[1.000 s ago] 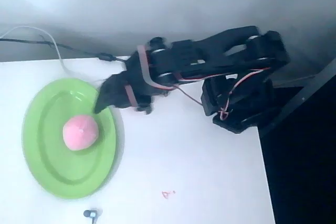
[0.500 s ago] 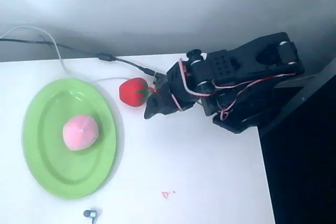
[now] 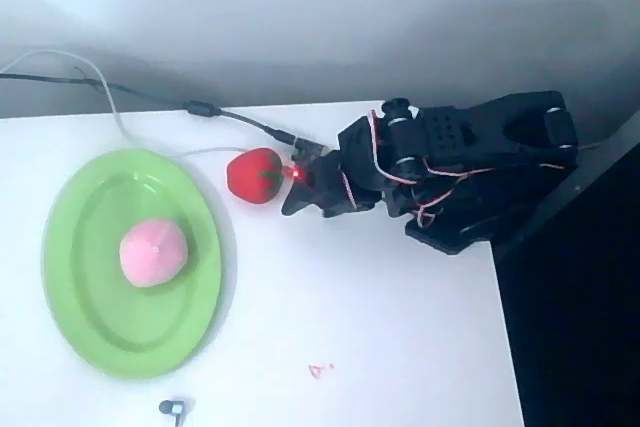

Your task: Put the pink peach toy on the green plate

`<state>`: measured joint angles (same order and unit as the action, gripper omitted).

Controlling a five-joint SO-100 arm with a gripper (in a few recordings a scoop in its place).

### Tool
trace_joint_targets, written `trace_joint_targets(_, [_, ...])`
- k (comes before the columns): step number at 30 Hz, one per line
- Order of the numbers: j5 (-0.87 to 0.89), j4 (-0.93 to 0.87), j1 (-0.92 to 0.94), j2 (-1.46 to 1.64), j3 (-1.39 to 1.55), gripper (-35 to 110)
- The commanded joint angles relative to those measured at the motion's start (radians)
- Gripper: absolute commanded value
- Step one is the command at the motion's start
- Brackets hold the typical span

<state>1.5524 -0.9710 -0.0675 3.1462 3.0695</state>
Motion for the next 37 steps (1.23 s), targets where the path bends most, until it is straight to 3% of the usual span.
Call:
trace_joint_targets(1, [0.026, -0.015, -0.011, 0.057, 0.069, 28])
trace_joint_targets(9, [0.043, -0.034, -0.037, 0.187, 0.192, 22])
trace_joint_targets(15, [0.063, -0.264, -0.064, 0.270, 0.206, 0])
trace_joint_targets(37, [0.000, -0.314, -0.087, 0.270, 0.209, 0])
